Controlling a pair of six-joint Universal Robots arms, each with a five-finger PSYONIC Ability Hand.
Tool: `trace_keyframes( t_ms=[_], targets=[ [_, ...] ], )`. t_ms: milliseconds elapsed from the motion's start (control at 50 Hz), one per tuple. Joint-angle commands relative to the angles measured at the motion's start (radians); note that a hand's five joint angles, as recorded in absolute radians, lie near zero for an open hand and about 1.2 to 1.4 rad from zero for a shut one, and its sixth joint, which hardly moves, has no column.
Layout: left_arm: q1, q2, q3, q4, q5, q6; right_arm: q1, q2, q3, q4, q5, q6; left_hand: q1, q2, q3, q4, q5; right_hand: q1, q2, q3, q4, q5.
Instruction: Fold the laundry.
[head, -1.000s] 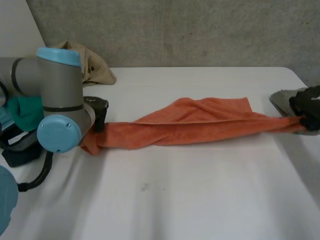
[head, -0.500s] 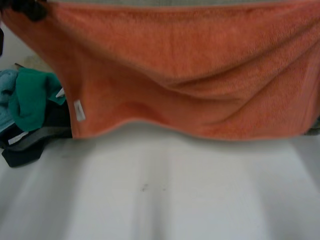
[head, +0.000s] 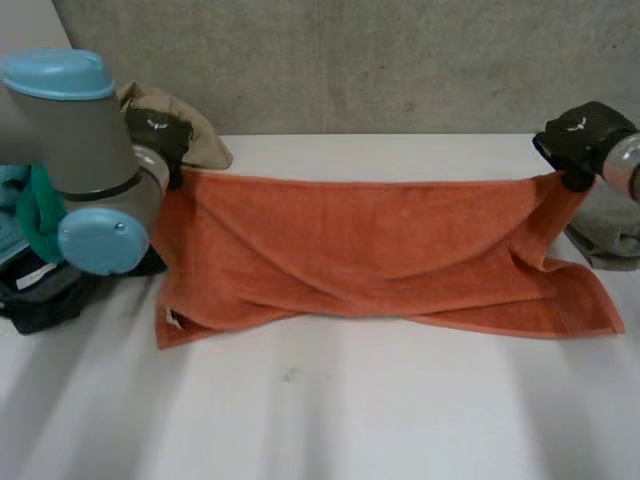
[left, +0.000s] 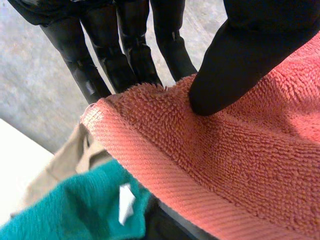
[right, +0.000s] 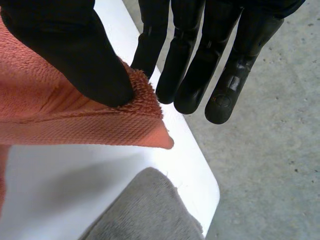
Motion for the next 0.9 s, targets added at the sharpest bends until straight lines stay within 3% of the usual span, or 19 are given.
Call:
trace_keyframes(
  t_ms=[20, 60, 140, 180, 400, 580, 760, 900],
  targets=[
    [-0.008, -0.076, 0.259, 0.372, 0.014, 0.155, 0.066, 0.1, -0.32, -0.297, 0.093, 0.152, 0.29, 0.208, 0.209, 0.197, 0.253, 0.434, 0.226, 0.216, 0.207, 0.245],
    [-0.003, -0.063, 0.289, 0.537, 0.02, 0.189, 0.068, 0.094, -0.39, -0.424, 0.12, 0.232, 0.29, 0.208, 0.209, 0.197, 0.253, 0.434, 0.226, 0.216, 0.207, 0.245],
    [-0.012, 0.017, 0.27, 0.741, 0.017, 0.182, 0.068, 0.047, -0.404, -0.605, 0.16, 0.349, 0.29, 0.208, 0.209, 0.197, 0.253, 0.434, 0.226, 0.216, 0.207, 0.245],
    [-0.014, 0.042, 0.241, 0.756, 0.019, 0.177, 0.07, 0.022, -0.391, -0.647, 0.164, 0.376, 0.29, 0.208, 0.209, 0.197, 0.253, 0.434, 0.226, 0.216, 0.207, 0.245],
    [-0.011, 0.095, -0.026, 0.673, 0.02, 0.073, 0.073, -0.05, -0.11, -0.626, 0.13, 0.395, 0.29, 0.208, 0.209, 0.197, 0.253, 0.434, 0.226, 0.216, 0.207, 0.245],
    [-0.006, 0.088, -0.361, 0.628, 0.02, -0.029, 0.066, -0.027, 0.146, -0.522, 0.016, 0.375, 0.29, 0.208, 0.209, 0.197, 0.253, 0.434, 0.226, 0.216, 0.207, 0.245],
    [-0.02, -0.01, -0.602, 0.593, 0.017, -0.021, 0.062, 0.057, 0.323, -0.371, 0.007, 0.197, 0.29, 0.208, 0.209, 0.197, 0.253, 0.434, 0.226, 0.216, 0.207, 0.245],
    [-0.012, 0.091, -0.693, 0.455, 0.011, -0.022, -0.001, 0.005, 0.379, -0.175, -0.001, 0.085, 0.29, 0.208, 0.209, 0.197, 0.253, 0.434, 0.226, 0.216, 0.207, 0.245]
  ],
)
